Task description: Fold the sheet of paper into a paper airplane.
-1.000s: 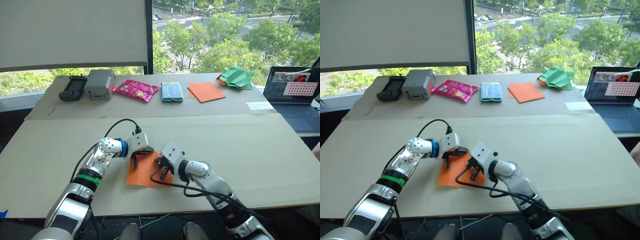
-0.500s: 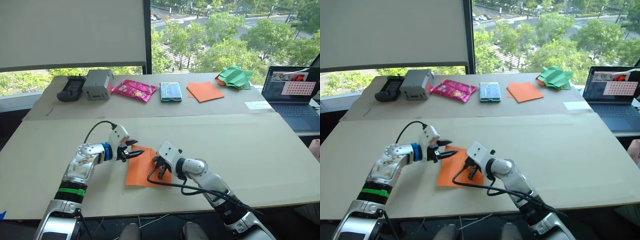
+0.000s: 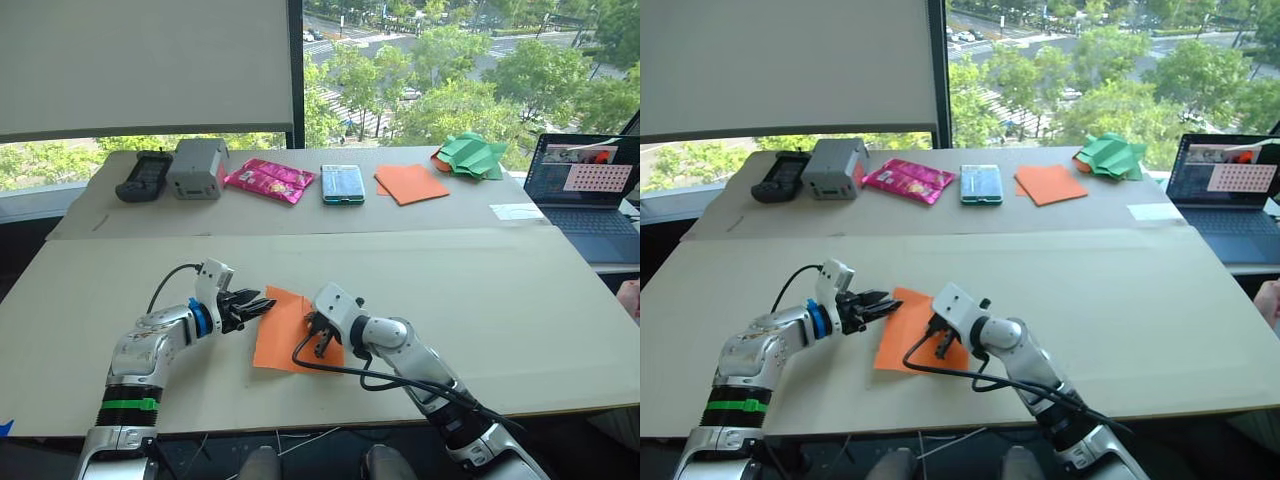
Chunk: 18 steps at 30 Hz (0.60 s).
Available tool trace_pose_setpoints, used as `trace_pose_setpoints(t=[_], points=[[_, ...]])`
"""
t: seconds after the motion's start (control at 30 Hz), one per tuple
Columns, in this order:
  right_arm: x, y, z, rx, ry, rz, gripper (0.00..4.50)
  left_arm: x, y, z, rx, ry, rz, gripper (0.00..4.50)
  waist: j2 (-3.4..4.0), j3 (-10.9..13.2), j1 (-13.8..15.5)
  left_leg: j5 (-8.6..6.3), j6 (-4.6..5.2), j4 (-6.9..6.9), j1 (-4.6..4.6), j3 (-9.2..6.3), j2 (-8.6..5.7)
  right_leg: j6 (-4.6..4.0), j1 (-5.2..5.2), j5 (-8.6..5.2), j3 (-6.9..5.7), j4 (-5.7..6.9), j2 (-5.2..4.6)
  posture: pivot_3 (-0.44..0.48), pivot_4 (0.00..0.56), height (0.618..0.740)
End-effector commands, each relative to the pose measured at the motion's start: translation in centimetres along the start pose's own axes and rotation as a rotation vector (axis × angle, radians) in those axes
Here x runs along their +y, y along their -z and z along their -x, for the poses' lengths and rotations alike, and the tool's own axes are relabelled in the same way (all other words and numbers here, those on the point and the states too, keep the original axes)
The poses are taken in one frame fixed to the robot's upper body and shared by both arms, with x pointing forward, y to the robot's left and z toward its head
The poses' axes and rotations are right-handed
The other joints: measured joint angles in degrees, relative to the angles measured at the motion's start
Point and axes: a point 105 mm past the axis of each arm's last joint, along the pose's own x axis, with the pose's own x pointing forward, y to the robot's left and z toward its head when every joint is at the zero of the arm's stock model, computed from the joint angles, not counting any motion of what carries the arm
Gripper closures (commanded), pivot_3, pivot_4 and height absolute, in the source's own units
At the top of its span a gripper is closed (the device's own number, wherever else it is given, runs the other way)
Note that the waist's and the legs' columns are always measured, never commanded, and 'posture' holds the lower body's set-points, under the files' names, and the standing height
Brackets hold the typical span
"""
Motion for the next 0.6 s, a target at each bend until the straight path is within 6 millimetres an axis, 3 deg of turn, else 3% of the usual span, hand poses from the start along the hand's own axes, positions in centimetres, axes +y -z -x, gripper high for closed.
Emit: trace_pose_setpoints(t=[0.03, 0.3, 0.5, 0.6], points=[[0.3, 2.3, -0.1, 0.099, -0.005, -0.030, 4.50, -0.8, -1.2, -0.4, -0.023, 0.035, -0.058, 1.87, 0.00, 0.0, 0.0, 0.00, 0.00, 0.00, 0.00, 0.00, 0.00, 0.00, 0.01, 0.00, 0.00, 0.00, 0.00, 0.000, 0.150, 0.706], [0.4, 2.3, -0.1, 0.102, -0.002, -0.033, 4.50, -1.3, -2.0, -0.9, -0.045, 0.061, -0.134, 4.37, 0.00, 0.0, 0.0, 0.00, 0.00, 0.00, -0.01, 0.00, -0.01, 0.00, 0.00, 0.00, 0.01, -0.02, 0.00, 0.000, 0.150, 0.706], [0.6, 2.2, -0.2, 0.097, -0.004, -0.038, 4.50, -2.4, -2.1, -0.8, -0.004, 0.089, -0.331, 4.44, 0.01, 0.0, 0.0, 0.00, -0.01, 0.00, -0.03, 0.00, 0.00, 0.00, -0.04, 0.00, 0.01, -0.02, -0.01, 0.000, 0.150, 0.706], [0.6, 2.1, -0.3, 0.092, -0.004, -0.045, 4.50, -2.6, -0.9, -0.8, 0.059, 0.105, -0.437, 4.44, 0.05, 0.0, 0.0, -0.01, -0.01, -0.01, -0.03, 0.01, 0.00, -0.01, -0.04, 0.00, 0.03, -0.03, -0.01, 0.000, 0.150, 0.706]])
